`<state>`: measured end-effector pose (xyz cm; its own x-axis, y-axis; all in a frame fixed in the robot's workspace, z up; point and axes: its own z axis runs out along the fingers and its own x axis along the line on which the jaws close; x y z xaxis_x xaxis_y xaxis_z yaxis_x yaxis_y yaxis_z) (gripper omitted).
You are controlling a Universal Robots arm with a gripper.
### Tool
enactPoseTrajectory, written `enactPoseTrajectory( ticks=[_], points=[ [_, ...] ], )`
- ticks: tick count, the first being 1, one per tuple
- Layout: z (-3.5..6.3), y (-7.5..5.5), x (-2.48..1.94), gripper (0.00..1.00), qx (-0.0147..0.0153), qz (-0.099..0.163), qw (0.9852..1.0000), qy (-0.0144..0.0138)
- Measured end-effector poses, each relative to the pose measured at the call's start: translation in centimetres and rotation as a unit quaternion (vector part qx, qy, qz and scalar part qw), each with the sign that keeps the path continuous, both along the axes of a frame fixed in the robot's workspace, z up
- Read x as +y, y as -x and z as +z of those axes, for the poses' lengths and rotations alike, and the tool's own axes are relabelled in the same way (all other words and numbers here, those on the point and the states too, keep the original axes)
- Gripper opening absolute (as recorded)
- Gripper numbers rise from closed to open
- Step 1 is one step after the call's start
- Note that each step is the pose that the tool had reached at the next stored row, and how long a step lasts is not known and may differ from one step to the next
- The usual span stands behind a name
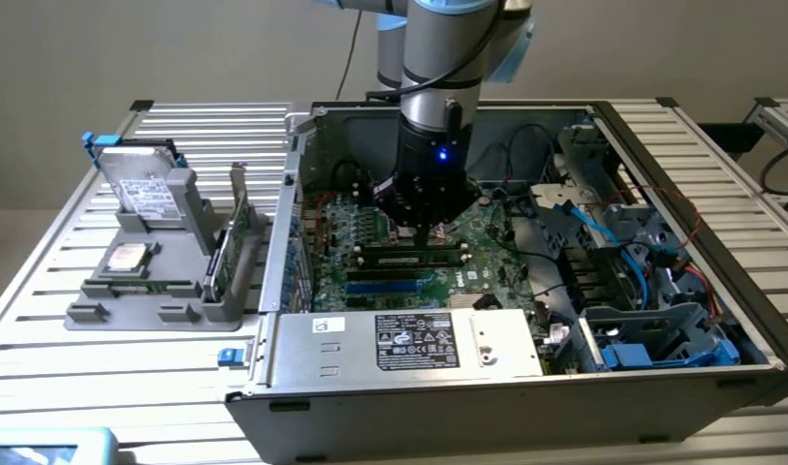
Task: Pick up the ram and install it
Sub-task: 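Press down the ram until it locks into place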
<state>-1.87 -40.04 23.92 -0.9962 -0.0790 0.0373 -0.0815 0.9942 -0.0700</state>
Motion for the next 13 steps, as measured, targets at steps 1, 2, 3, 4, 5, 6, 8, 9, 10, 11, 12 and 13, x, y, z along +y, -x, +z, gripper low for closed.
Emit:
enactPoseTrajectory(
  ticks=[1,2,3,4,5,6,8,9,10,11,12,13],
  points=[
    [0.0,0.0,0.0,0.11,-0.0004,-0.003,1.0,0.0011],
    [0.0,0.0,0.0,0.11,-0.0008,-0.006,1.0,0.0024],
    [0.0,0.0,0.0,0.11,-0.0012,-0.009,1.0,0.0035],
    [0.0,0.0,0.0,0.11,-0.0016,-0.011,0.9999,0.0044],
    [0.0,0.0,0.0,0.11,-0.0019,-0.013,0.9999,0.0052],
    [0.0,0.0,0.0,0.11,-0.0022,-0.015,0.9999,0.0059],
    [0.0,0.0,0.0,0.11,-0.0023,-0.016,0.9999,0.0062],
    [0.0,0.0,0.0,0.11,-0.0023,-0.016,0.9999,0.0062],
    [0.0,0.0,0.0,0.11,-0.0023,-0.016,0.9999,0.0062],
    [0.0,0.0,0.0,0.11,-0.0023,-0.016,0.9999,0.0062],
    [0.0,0.0,0.0,0.11,-0.0023,-0.016,0.9999,0.0062],
    [0.0,0.0,0.0,0.11,-0.0023,-0.016,0.9999,0.0062]
  ],
)
